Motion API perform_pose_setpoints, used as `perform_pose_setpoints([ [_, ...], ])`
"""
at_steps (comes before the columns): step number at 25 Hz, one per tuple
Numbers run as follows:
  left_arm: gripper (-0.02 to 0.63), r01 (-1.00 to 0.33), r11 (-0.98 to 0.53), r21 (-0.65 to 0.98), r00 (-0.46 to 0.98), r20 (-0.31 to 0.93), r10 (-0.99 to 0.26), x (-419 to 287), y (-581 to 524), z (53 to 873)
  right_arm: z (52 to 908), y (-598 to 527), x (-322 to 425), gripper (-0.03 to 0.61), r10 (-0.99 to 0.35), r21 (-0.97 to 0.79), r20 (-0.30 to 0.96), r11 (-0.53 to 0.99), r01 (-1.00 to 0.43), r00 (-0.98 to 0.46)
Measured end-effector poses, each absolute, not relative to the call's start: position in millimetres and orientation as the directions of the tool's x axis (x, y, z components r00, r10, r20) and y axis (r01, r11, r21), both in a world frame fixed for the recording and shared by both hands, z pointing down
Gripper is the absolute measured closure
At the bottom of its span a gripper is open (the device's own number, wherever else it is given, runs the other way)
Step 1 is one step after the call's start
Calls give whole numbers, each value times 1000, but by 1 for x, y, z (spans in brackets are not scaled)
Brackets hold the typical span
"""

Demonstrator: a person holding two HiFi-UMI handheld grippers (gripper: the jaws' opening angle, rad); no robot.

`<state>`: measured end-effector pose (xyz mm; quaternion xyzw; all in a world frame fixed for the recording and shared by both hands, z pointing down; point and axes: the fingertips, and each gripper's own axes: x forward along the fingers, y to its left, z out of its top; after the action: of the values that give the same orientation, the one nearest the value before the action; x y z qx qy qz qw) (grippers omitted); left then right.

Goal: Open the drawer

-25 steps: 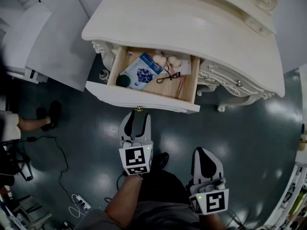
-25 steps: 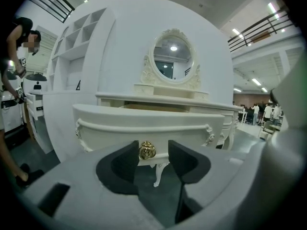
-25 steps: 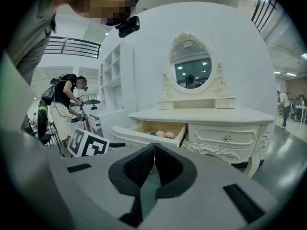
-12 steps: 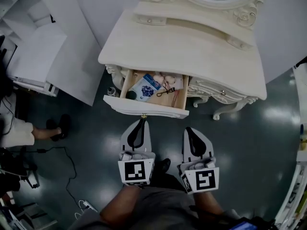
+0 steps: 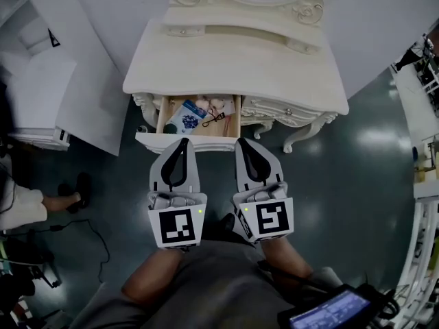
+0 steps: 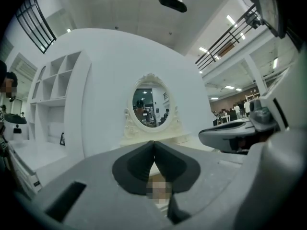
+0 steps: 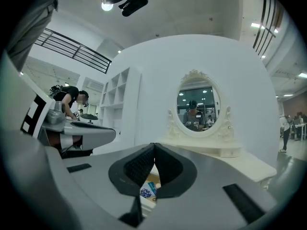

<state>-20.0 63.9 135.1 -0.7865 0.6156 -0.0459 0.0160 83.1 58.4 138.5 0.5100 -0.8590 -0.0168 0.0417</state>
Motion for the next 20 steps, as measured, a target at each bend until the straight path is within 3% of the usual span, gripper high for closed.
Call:
perform_pose_setpoints([
  [20, 598, -950, -306, -62, 302, 69, -951, -38, 69, 137, 135, 67, 60, 565, -902, 85, 38, 432, -898, -430],
])
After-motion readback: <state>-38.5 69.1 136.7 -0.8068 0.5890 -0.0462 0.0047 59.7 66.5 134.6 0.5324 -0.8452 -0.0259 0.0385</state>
